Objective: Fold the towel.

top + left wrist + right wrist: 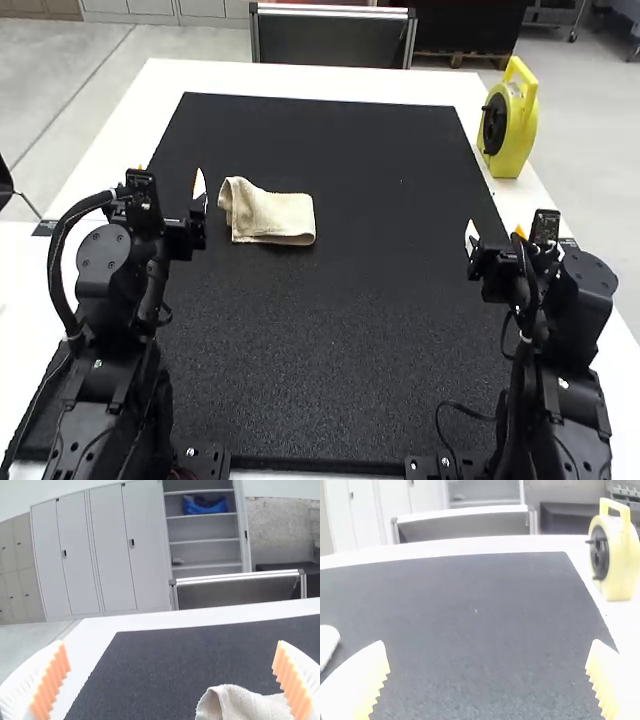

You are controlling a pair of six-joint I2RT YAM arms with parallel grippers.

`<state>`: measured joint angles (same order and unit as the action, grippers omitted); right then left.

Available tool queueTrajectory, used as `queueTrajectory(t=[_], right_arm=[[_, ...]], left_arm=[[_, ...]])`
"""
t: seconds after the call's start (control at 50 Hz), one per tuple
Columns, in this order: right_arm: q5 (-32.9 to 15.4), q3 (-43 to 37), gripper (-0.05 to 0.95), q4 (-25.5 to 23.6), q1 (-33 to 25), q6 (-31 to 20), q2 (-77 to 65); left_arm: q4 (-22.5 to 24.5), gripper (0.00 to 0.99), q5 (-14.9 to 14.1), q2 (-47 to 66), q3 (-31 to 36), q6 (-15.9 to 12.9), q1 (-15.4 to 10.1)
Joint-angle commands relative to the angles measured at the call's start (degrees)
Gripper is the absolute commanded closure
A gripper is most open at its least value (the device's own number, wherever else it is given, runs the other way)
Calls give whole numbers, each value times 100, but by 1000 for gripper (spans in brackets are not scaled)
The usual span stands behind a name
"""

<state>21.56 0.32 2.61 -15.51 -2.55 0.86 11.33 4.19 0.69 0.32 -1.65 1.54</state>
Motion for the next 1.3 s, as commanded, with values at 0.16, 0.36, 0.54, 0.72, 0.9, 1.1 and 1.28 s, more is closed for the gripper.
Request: queueTrajectory(t=[0.16, 0.36, 0.54, 0.72, 0.9, 1.1, 1.28], right_arm=[[129, -23, -13, -437, -14, -589, -86], [129, -23, -13, -446, -14, -607, -86], [111, -32, -13, -455, -58, -651, -86], [76, -23, -13, -455, -58, -651, -95], [-117, -23, -13, -455, -58, -651, -86], [-469, -32, -15, -437, -66, -624, -86], [-653, -32, -13, -419, 268, -580, -78]], left_arm=[[-720, 36, 293, -78, -14, 191, 4], [-1001, 36, 214, -78, -14, 314, -5], [-1001, 36, 214, -78, -14, 314, -5], [-1001, 36, 214, -78, -23, 314, -5], [-1001, 36, 214, -78, -14, 314, -5], [-1010, 36, 214, -78, -14, 314, -5], [-1010, 36, 214, -78, -14, 314, -5]])
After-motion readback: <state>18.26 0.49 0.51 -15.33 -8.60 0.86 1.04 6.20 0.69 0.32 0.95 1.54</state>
